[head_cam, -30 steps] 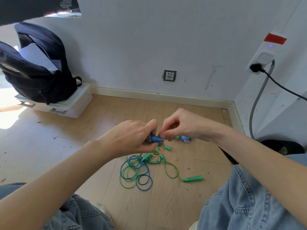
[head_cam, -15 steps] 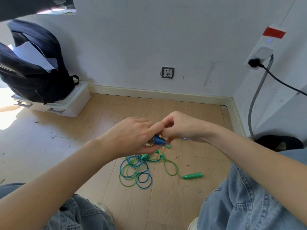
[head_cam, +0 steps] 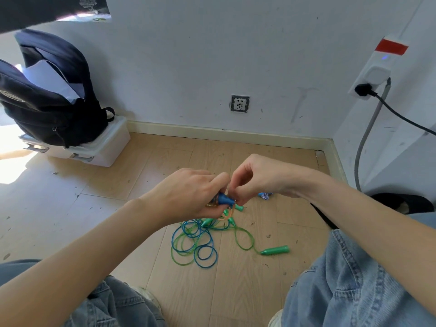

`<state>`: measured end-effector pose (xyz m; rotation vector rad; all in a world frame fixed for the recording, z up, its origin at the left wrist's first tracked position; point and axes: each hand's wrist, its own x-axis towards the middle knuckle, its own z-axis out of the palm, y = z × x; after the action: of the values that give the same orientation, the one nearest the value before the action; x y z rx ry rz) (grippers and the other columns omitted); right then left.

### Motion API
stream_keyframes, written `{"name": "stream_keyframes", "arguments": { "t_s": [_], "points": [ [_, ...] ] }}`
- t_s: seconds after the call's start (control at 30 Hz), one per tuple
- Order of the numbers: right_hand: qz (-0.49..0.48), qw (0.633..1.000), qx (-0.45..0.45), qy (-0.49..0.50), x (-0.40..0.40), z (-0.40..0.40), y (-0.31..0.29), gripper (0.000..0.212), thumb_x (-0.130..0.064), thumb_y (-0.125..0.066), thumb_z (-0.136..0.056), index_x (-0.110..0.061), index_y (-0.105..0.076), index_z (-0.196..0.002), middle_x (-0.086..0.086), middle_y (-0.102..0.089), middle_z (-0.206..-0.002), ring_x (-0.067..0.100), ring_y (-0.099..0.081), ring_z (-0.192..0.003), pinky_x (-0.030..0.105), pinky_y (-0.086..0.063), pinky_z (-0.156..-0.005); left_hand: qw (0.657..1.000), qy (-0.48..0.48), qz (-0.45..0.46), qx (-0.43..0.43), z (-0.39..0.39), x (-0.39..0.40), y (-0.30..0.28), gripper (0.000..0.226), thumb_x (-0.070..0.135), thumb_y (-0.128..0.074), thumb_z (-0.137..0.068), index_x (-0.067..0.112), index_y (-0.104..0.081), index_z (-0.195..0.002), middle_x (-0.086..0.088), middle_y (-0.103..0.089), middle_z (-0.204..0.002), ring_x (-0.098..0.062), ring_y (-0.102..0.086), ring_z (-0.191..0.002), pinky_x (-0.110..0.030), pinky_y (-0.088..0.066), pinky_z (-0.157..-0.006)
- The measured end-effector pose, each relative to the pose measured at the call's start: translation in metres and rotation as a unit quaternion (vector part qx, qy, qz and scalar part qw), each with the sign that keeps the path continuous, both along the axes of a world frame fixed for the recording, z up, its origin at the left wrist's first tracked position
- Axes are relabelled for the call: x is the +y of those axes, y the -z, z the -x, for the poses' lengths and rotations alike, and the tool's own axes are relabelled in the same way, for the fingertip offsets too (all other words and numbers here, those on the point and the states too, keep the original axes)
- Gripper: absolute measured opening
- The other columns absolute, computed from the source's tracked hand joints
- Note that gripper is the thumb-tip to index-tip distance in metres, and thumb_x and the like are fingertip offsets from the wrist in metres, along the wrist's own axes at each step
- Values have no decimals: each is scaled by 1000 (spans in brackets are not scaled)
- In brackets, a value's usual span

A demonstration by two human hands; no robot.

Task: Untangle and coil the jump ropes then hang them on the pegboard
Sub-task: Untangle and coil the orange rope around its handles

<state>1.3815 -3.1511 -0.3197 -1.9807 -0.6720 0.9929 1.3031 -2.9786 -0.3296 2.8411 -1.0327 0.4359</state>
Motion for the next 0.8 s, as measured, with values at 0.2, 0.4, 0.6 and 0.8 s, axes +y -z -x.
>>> {"name": "stream_keyframes", "arguments": {
  "t_s": [0.2,0.4,0.6,0.8],
  "points": [
    [-83,963,60,249,5,-9,4,18,-6,-54,-82,-2,-57,-64,10,-57,-62,17,-54,-54,22,-52,-52,996,-60,33,65,-5,-3,6,38,55,-43,-85,18,-36,-85,6,-50,-68,-18,-48,-57,-28,-38,-48],
    [-81,960,192,189,4,-9,0,16,-13,-41,-81,-9,-49,-67,9,-55,-69,19,-53,-56,27,-48,-53,952,-167,127,225,-11,-2,14,45,54,-67,-72,26,-35,-87,9,-56,-72,-18,-52,-66,-31,-43,-60],
    [-140,973,127,129,4,-9,-3,24,-17,-63,-85,-13,-57,-62,-1,-57,-60,9,-54,-53,19,-45,-52,847,-161,355,361,-10,-3,6,34,34,-73,-75,11,-58,-95,-11,-67,-83,-20,-64,-66,-43,-57,-69],
    [-249,928,-60,271,10,-7,3,25,-5,-64,-84,-11,-47,-67,6,-61,-66,8,-59,-56,21,-51,-56,767,-180,490,373,-21,-5,8,34,34,-63,-83,4,-54,-98,-11,-69,-82,-21,-69,-65,-31,-58,-59]
  ]
}}
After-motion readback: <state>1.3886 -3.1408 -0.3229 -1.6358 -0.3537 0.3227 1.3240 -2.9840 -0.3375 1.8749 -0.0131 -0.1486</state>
